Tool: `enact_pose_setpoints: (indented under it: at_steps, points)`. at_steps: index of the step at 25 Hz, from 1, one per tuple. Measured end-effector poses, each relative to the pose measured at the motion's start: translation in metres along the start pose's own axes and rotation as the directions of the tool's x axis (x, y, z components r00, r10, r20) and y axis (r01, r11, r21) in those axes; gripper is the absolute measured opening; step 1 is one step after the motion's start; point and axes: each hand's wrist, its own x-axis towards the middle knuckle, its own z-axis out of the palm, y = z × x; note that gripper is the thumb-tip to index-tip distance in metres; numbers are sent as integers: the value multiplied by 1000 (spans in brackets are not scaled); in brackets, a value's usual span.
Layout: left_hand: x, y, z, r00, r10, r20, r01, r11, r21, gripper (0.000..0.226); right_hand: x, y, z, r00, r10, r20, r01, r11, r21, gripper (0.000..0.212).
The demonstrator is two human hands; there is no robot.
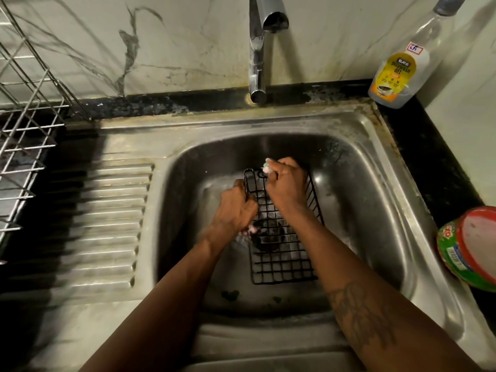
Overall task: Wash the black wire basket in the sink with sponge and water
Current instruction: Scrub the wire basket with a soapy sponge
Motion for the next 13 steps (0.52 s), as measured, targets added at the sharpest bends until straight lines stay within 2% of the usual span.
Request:
enact_pose_setpoints:
  at_steps: [2, 3, 7, 8, 10, 13]
  points:
    - [0, 2, -1, 1000, 20, 13, -20, 1000, -19, 18, 0, -9, 12, 988, -68, 135, 71, 997, -16, 26]
    - [2, 0, -3, 998, 52, -23, -51, 998, 40, 22, 0, -14, 17, 978, -100, 186, 105, 994, -17, 24]
    - [12, -7, -11, 987, -61, -151, 67, 997, 32, 33, 6, -22, 23, 961, -46, 273, 35, 998, 44, 19]
    - [10, -6, -11, 984, -84, -155, 91, 995, 34, 33, 7, -19, 18, 965, 8, 261, -12, 1000, 12, 17]
    - [8, -2, -10, 981, -147, -127, 147, 989, -7, 35, 14, -5, 1, 982, 85, 166, -56, 984, -171, 26]
    - [5, 7, -14, 965, -263, -22, 257, 956, -141, 29, 19, 15, -25, 996, 85, 16, -73, 929, -362, 31]
